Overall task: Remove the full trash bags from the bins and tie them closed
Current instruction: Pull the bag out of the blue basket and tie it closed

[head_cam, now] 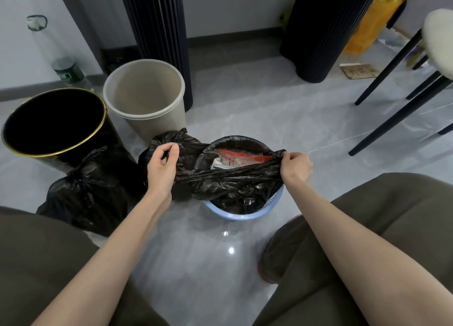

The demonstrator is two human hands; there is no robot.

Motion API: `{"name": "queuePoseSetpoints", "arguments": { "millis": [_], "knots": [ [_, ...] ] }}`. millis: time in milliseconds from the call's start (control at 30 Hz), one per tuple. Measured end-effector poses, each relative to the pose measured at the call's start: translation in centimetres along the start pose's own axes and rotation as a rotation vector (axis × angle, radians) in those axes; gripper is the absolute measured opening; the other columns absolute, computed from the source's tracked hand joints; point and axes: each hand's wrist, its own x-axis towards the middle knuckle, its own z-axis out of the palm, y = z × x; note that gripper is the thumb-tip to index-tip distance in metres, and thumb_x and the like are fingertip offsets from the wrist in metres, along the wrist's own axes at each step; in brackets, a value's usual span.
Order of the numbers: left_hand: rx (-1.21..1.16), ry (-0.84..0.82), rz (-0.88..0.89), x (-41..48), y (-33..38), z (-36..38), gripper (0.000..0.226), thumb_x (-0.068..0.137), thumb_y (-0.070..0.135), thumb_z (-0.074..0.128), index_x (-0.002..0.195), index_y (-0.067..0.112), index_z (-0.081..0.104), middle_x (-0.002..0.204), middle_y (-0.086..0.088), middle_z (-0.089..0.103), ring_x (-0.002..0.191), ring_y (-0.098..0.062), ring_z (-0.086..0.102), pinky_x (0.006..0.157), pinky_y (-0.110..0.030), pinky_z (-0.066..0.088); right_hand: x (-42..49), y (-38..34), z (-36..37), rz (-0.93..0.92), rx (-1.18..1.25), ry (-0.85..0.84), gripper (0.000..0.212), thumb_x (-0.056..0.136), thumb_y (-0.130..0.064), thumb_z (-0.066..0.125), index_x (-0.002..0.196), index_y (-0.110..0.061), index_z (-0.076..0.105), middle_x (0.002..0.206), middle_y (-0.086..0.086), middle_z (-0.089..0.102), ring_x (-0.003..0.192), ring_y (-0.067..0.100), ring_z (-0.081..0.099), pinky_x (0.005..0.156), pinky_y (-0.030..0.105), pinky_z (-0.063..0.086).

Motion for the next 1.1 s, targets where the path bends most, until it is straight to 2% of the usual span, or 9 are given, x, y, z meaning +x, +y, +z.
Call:
{"name": "queuePoseSetpoints", "arguments": {
  "millis": [133, 267, 333, 400, 600, 733, 900, 1000, 1100],
  "knots": [
    [0.019, -0.049, -0.126, 0.1, -0.5, -0.1, 0.022, 0.081, 0.037, 0.071, 0.097, 0.023, 0.069, 0.104, -0.004, 0.071, 0.101, -0.021, 0.067, 0.093, -0.039, 0.052, -0.4, -0.4, -0.2, -0.108, 0.165, 0.021, 0.027, 0.094, -0.034, 0.051, 0.101, -0.014, 0.067, 0.098, 0.005, 0.067, 0.092, 0.025, 0.06, 0.076, 0.026, 0.038],
    [0.135, -0.057, -0.257, -0.2, -1.4, -0.1, 0.013, 0.085, 0.025, 0.068, 0.093, 0.015, 0.069, 0.099, -0.007, 0.07, 0.097, -0.024, 0.066, 0.088, -0.034, 0.052, -1.5, -0.3, -0.1, -0.308, 0.349, 0.024, 0.014, 0.094, -0.025, 0.052, 0.095, -0.011, 0.057, 0.086, -0.003, 0.063, 0.08, 0.012, 0.057, 0.073, 0.024, 0.042],
    [0.198, 0.003, -0.221, -0.2, -1.6, -0.1, 0.013, 0.09, 0.022, 0.062, 0.096, 0.013, 0.069, 0.1, -0.008, 0.068, 0.101, -0.025, 0.064, 0.087, -0.032, 0.049, -1.9, -0.5, -0.1, -0.402, 0.335, -0.028, 0.01, 0.096, -0.022, 0.049, 0.093, -0.013, 0.053, 0.081, -0.004, 0.064, 0.073, 0.006, 0.057, 0.068, 0.014, 0.042],
    [0.165, 0.036, -0.138, -0.3, -1.2, 0.1, 0.01, 0.092, 0.02, 0.058, 0.09, 0.019, 0.068, 0.1, -0.007, 0.068, 0.102, -0.023, 0.063, 0.091, -0.034, 0.048, -1.8, -0.6, -0.1, -0.441, 0.278, -0.065, 0.012, 0.097, -0.023, 0.045, 0.093, -0.013, 0.049, 0.078, -0.003, 0.064, 0.072, 0.011, 0.057, 0.067, 0.02, 0.042],
    [0.03, -0.009, 0.096, -0.7, 1.7, 1.0, 0.018, 0.095, 0.021, 0.052, 0.094, 0.027, 0.068, 0.1, 0.003, 0.071, 0.101, -0.014, 0.064, 0.093, -0.03, 0.05, -0.2, -0.2, 0.4, -0.181, -0.142, -0.164, 0.061, 0.087, -0.042, 0.059, 0.131, -0.004, 0.04, 0.13, 0.015, 0.045, 0.125, 0.034, 0.038, 0.098, 0.042, 0.038],
    [0.07, -0.029, 0.123, -0.8, 1.5, 0.7, 0.018, 0.097, 0.023, 0.049, 0.095, 0.025, 0.067, 0.104, 0.001, 0.07, 0.104, -0.015, 0.062, 0.1, -0.038, 0.047, 0.2, -0.4, 0.4, -0.101, 0.033, -0.229, 0.021, 0.089, -0.014, 0.048, 0.097, -0.002, 0.063, 0.095, 0.018, 0.062, 0.093, 0.034, 0.058, 0.074, 0.032, 0.043],
    [0.087, -0.028, -0.015, -1.2, 1.8, -0.1, 0.013, 0.088, 0.029, 0.062, 0.099, 0.024, 0.069, 0.1, 0.003, 0.071, 0.101, -0.017, 0.065, 0.096, -0.035, 0.05, -1.7, -1.5, -0.5, -0.234, 0.191, -0.023, 0.029, 0.093, -0.014, 0.038, 0.11, -0.009, 0.06, 0.11, 0.007, 0.062, 0.099, 0.024, 0.054, 0.079, 0.027, 0.035],
    [0.159, -0.119, -0.163, -1.4, 1.7, -0.4, 0.041, 0.08, 0.039, 0.071, 0.116, 0.022, 0.062, 0.108, 0.005, 0.068, 0.1, -0.013, 0.064, 0.096, -0.031, 0.048, -2.6, -1.4, -0.6, -0.306, 0.173, 0.028, 0.026, 0.095, -0.017, 0.035, 0.101, -0.006, 0.058, 0.11, 0.008, 0.055, 0.092, 0.019, 0.047, 0.078, 0.029, 0.032],
    [0.312, -0.117, -0.162, -1.4, 0.7, -0.3, 0.02, 0.084, 0.033, 0.068, 0.102, 0.023, 0.064, 0.1, 0.002, 0.068, 0.1, -0.017, 0.063, 0.095, -0.032, 0.047, -2.6, -1.3, -0.9, -0.388, 0.03, -0.049, 0.02, 0.091, -0.014, 0.038, 0.095, -0.005, 0.056, 0.1, 0.01, 0.055, 0.092, 0.028, 0.051, 0.075, 0.03, 0.034]
  ]
}}
